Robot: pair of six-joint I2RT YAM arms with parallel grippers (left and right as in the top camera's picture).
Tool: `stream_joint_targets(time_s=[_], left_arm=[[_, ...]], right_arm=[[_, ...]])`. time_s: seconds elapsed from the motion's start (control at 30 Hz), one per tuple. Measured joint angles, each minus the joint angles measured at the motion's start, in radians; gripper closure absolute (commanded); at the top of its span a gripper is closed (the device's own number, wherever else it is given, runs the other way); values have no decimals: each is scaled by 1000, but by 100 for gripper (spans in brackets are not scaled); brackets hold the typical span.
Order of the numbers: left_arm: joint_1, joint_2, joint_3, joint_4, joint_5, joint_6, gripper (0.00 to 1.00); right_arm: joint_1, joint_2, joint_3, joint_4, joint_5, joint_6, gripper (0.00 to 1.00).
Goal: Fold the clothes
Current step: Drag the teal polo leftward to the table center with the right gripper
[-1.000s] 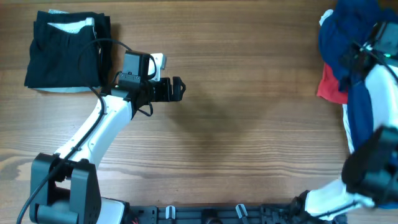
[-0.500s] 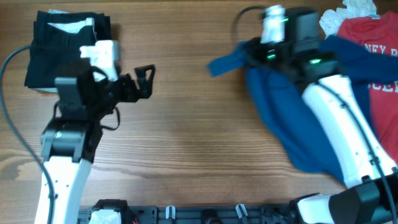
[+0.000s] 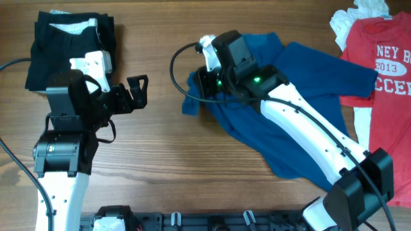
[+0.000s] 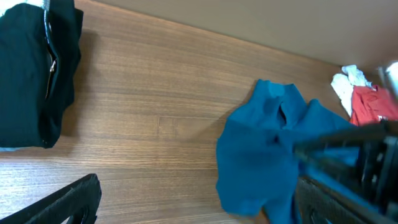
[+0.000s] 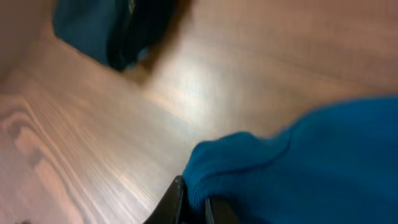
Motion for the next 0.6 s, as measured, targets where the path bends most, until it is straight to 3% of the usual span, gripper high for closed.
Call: stream_joint_targets(time_s=[0.2, 0.5, 0.53, 0.57, 0.6], left_arm=[[5, 23, 0, -1, -65, -1, 0], [182, 18, 0, -5, -184, -73, 0], [188, 17, 0, -4, -185, -77, 0], [190, 18, 0, -3, -187, -78, 0], [191, 18, 0, -3, -187, -79, 0]], right_arm=[[8, 0, -1, 241, -3, 6, 96], [273, 0, -1, 88, -5, 0, 94], [282, 0, -1, 63, -5, -1, 68], [285, 0, -1, 35, -5, -1, 27], [284, 0, -1, 18, -6, 0, 9]])
